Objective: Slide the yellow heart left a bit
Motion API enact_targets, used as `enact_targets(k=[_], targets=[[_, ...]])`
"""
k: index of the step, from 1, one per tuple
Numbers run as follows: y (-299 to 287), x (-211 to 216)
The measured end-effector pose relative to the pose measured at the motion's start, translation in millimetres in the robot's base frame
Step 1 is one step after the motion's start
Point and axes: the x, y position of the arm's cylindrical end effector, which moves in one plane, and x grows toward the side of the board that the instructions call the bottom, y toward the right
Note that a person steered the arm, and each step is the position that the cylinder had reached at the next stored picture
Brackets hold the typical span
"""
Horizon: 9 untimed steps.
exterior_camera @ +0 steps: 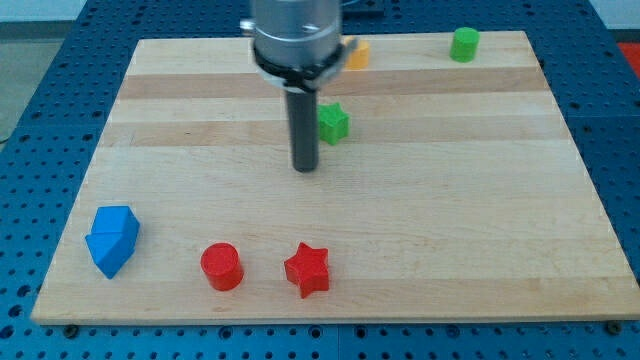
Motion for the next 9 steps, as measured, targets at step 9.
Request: enact_targets(k=[9], targets=[[46.2, -93.9]])
